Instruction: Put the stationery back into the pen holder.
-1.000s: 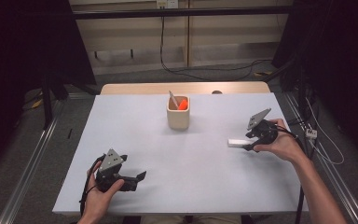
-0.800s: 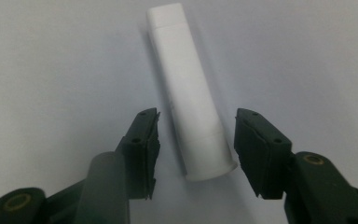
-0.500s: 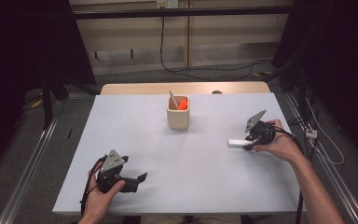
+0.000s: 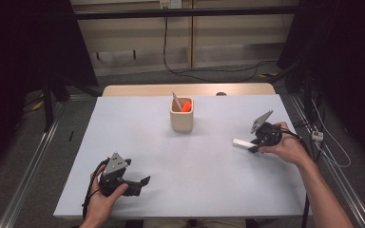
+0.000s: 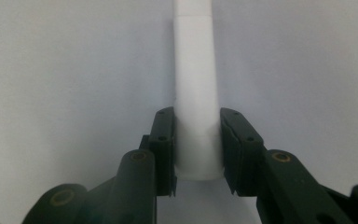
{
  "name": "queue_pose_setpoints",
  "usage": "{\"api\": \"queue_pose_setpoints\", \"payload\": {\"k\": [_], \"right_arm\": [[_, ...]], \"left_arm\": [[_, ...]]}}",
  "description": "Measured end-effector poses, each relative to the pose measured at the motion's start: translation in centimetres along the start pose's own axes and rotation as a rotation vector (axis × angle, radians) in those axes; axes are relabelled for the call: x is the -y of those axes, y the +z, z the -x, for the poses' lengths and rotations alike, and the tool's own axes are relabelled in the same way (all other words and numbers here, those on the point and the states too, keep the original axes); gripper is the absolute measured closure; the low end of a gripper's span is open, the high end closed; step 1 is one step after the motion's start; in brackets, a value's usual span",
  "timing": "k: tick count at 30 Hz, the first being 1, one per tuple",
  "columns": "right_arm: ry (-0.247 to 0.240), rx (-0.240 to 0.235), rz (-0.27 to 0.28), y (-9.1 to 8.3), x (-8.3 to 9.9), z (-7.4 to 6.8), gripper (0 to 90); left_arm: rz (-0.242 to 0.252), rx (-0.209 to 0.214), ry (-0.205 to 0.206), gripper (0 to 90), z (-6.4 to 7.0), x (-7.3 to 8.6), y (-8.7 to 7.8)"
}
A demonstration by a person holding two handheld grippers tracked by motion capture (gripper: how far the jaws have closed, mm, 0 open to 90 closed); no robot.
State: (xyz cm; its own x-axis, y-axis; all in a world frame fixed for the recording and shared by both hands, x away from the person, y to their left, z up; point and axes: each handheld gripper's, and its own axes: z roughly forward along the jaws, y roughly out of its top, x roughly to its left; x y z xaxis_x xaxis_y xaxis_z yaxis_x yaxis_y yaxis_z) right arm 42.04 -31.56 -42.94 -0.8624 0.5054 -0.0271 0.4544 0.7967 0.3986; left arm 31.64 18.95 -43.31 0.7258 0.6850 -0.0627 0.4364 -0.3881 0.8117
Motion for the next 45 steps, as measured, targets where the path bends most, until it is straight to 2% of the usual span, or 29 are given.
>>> {"api": "queue_pose_setpoints", "payload": {"k": [8,10,14,18,21,24,26,32,36,41,45], "right_arm": [[0.076,-0.012,0.068,-1.2,0.0,-0.5,67.9],[0.116,-0.011,0.075,-1.3,0.1,-0.9,67.9],[0.137,-0.019,0.084,-1.3,0.4,-1.8,67.9],[0.161,-0.026,0.12,-1.4,0.5,-2.6,68.0],[0.175,-0.024,0.132,-1.4,0.1,-3.1,68.0],[0.193,-0.038,0.159,-1.5,-0.5,-3.6,68.0],[0.19,-0.042,0.177,-1.5,-0.8,-3.9,68.0],[0.187,-0.078,0.188,-0.8,-2.0,-5.6,68.0],[0.179,-0.091,0.192,-0.3,-2.7,-6.3,68.0],[0.155,-0.103,0.207,-0.1,-3.9,-7.2,68.0],[0.105,-0.125,0.207,0.0,-4.9,-8.3,68.0]], "left_arm": [[0.001,-0.007,0.007,6.1,0.0,-0.1,-0.1],[0.004,-0.007,0.008,6.2,-0.1,0.0,-0.1],[0.007,-0.001,-0.005,6.1,-0.2,0.0,-0.3],[0.021,-0.005,-0.012,6.1,-0.3,0.1,-0.5],[0.023,-0.022,-0.004,6.1,-0.4,0.1,-0.6],[0.029,-0.017,-0.007,5.8,-0.5,0.0,-0.5],[0.036,-0.001,-0.016,5.8,-0.4,-0.1,-0.4],[0.032,0.006,0.03,5.8,0.1,-0.3,-0.2],[0.063,0.014,0.026,6.8,0.3,-0.4,0.1],[0.077,0.057,0.07,8.8,0.9,-0.9,0.1],[0.074,0.054,0.124,8.8,1.6,-1.5,0.5]]}}
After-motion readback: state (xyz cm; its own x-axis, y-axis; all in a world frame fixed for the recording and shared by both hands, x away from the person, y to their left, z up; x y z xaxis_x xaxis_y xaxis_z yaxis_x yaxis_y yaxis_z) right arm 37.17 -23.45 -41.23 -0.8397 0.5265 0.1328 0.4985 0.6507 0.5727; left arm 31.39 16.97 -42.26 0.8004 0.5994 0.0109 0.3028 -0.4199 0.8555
